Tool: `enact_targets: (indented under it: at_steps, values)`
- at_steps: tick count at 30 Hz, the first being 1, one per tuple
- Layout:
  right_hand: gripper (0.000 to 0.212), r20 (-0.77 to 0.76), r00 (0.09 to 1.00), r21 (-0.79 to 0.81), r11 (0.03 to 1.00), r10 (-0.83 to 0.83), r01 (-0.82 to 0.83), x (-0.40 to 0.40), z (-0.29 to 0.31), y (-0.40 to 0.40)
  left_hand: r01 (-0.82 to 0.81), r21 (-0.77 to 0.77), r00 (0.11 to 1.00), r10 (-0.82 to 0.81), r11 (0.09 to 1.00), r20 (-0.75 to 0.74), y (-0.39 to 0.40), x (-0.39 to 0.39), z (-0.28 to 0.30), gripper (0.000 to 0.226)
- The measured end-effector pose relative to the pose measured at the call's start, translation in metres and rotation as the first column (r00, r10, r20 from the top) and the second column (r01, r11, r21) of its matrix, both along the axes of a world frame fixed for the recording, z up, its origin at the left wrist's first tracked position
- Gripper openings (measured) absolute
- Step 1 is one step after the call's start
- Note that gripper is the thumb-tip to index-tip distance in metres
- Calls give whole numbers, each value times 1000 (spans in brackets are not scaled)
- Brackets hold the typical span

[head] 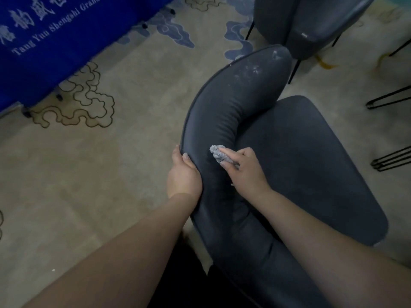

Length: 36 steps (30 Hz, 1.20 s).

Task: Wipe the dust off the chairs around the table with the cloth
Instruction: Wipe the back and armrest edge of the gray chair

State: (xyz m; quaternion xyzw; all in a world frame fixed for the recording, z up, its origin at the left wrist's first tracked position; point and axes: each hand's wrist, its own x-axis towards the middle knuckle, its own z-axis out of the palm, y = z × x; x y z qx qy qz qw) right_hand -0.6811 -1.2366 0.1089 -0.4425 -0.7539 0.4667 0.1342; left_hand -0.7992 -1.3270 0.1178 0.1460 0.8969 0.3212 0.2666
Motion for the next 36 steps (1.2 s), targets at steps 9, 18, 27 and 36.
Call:
enact_targets:
  at_steps: [9,18,27,36]
  values:
    - [40,-51,948,45,948,-313,315,-19,11,8,253,-28,962,-248,967,110,4,-42,3,46]
    - [39,-99,812,-22,817,-575,576,-81,38,30,657,14,749,-654,754,106,65,-122,15,56]
    - [38,-105,703,-69,710,-704,701,-99,36,42,692,-1,720,-690,722,65,142,-157,13,60]
    - [40,-101,670,-33,676,-735,736,-84,21,88,658,96,746,-664,747,52,221,-150,8,53]
